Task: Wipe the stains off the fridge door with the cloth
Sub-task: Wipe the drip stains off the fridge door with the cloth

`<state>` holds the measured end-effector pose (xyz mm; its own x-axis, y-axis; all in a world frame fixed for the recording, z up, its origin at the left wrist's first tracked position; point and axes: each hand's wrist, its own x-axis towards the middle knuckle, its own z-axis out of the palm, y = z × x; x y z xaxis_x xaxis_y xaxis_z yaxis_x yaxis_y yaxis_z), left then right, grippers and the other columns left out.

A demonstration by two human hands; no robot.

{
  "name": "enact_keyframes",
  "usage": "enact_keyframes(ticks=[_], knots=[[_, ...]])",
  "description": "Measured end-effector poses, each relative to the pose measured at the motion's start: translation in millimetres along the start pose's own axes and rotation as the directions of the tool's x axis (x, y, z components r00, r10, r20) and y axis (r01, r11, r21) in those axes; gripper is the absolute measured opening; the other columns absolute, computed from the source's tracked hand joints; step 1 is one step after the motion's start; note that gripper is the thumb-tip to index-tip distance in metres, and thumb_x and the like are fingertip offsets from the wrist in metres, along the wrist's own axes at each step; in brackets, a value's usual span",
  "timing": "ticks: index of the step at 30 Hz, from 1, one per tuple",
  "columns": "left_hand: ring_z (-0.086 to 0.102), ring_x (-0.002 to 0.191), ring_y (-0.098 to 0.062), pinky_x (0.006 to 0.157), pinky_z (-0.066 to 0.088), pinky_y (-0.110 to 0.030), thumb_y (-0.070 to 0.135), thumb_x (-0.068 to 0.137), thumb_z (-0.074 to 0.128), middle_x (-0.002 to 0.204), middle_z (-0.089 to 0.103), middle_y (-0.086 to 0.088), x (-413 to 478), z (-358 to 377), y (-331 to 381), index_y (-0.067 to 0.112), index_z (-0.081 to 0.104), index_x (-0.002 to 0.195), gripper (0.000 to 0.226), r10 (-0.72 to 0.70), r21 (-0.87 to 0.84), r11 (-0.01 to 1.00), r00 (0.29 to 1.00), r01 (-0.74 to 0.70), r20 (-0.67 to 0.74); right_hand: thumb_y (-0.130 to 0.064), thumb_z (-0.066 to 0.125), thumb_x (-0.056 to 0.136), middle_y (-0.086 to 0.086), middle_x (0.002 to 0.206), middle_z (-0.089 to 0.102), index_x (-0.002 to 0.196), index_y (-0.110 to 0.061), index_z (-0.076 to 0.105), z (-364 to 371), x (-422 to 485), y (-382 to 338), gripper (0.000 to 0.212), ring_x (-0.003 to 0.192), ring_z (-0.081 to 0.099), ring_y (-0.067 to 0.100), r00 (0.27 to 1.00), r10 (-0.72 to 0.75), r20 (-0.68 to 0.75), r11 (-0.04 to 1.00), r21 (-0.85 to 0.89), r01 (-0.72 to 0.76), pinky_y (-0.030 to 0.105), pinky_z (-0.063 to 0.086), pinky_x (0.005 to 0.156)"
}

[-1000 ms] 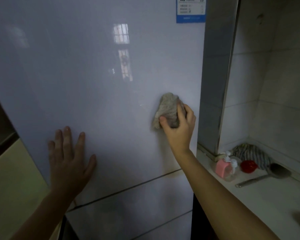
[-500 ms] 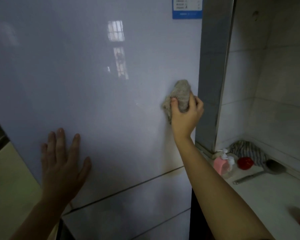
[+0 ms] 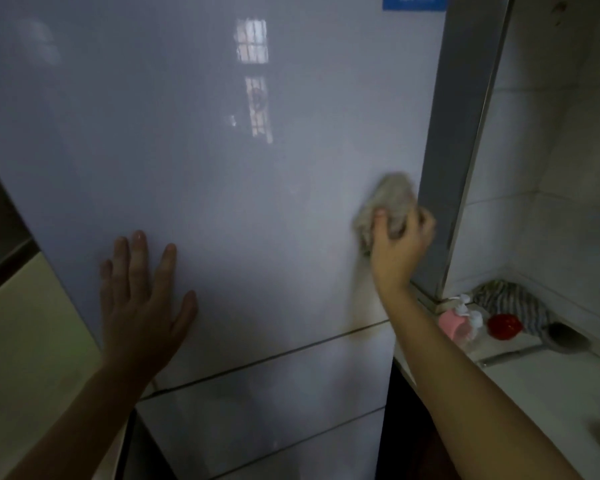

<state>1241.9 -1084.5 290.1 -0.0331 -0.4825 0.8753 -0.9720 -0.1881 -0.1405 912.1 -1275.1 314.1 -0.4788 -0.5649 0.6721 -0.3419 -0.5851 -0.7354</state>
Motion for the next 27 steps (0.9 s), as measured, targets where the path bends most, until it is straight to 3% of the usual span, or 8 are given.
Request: enact_keyframes(ticks=[3,8,10,13,14,16,23,27], knots=[[0.013,0.155,-0.046,0.124,0.016,-0.061,0.047,0.098,0.043,0.167,0.013,-0.024,-1,0,-1,0.008,0.036,0.154,0.069,0.013,0.010,1.000,1.000,-0.013,-0.009,-0.038,0.069,0.089,0.018,0.132,0.050,0.142,-0.009,0.056,7,12,-9,0.062,0.122,0.049,0.032,0.984,0.147,-0.102,0.987,0.077,-0.140,0.042,0.042,0.109],[0.010,0.156,-0.044,0.126,0.011,-0.058,0.048,0.098,0.041,0.167,0.012,-0.023,0,1,-1,0.009,0.033,0.156,0.070,0.006,0.027,1.000,1.000,-0.007,0.007,-0.039,0.073,0.086,0.009,0.137,0.046,0.149,-0.025,0.049,22,-59,-16,0.069,0.126,0.044,0.027,0.962,-0.227,0.152,0.973,-0.016,0.232,0.037,0.038,0.107],[0.012,0.155,-0.044,0.126,0.010,-0.057,0.047,0.098,0.042,0.167,0.013,-0.024,0,-3,-1,0.011,0.031,0.157,0.070,-0.004,0.037,0.999,1.000,0.003,0.025,-0.042,0.074,0.085,0.009,0.139,0.047,0.147,-0.028,0.051,32,-87,-21,0.068,0.126,0.045,0.030,0.855,-0.425,0.298,0.894,-0.012,0.448,0.039,0.036,0.105],[0.013,0.155,-0.043,0.125,0.015,-0.058,0.046,0.098,0.042,0.167,0.016,-0.024,2,-12,-2,0.011,0.033,0.156,0.069,-0.005,0.042,0.999,0.997,0.002,0.073,-0.043,0.076,0.084,0.011,0.133,0.057,0.141,-0.026,0.058,45,-120,-29,0.063,0.119,0.053,0.034,0.556,-0.692,0.460,0.653,0.071,0.754,0.048,0.041,0.098],[0.015,0.155,-0.042,0.124,0.018,-0.058,0.045,0.099,0.042,0.166,0.017,-0.024,2,-16,-4,0.011,0.035,0.156,0.067,0.005,0.038,0.999,0.997,-0.009,0.082,-0.043,0.077,0.083,0.012,0.130,0.060,0.139,-0.026,0.060,46,-123,-31,0.061,0.117,0.055,0.034,0.475,-0.738,0.480,0.585,0.103,0.805,0.049,0.042,0.095],[0.019,0.154,-0.041,0.123,0.022,-0.057,0.043,0.099,0.042,0.166,0.020,-0.023,3,-23,-8,0.011,0.038,0.154,0.064,0.025,0.024,0.999,0.995,-0.028,0.094,-0.042,0.077,0.083,0.013,0.126,0.063,0.137,-0.025,0.064,47,-117,-38,0.058,0.114,0.056,0.033,0.406,-0.770,0.492,0.528,0.135,0.838,0.049,0.043,0.092],[0.025,0.152,-0.039,0.123,0.026,-0.053,0.039,0.102,0.043,0.164,0.026,-0.024,-3,-38,-28,0.007,0.040,0.153,0.060,-0.073,0.016,0.997,0.997,0.073,0.019,-0.048,0.074,0.083,0.011,0.128,0.059,0.138,-0.024,0.061,78,-37,-140,0.062,0.114,0.047,0.027,0.598,-0.746,0.292,0.641,0.071,0.765,0.038,0.036,0.091],[0.034,0.148,-0.039,0.119,0.030,-0.049,0.037,0.103,0.041,0.160,0.034,-0.024,-14,-44,-42,0.004,0.044,0.150,0.057,-0.129,0.001,0.992,0.991,0.129,-0.027,-0.046,0.075,0.080,0.012,0.127,0.060,0.138,-0.022,0.061,97,-57,-165,0.064,0.116,0.047,0.027,0.561,-0.780,0.278,0.604,0.099,0.790,0.038,0.035,0.093]])
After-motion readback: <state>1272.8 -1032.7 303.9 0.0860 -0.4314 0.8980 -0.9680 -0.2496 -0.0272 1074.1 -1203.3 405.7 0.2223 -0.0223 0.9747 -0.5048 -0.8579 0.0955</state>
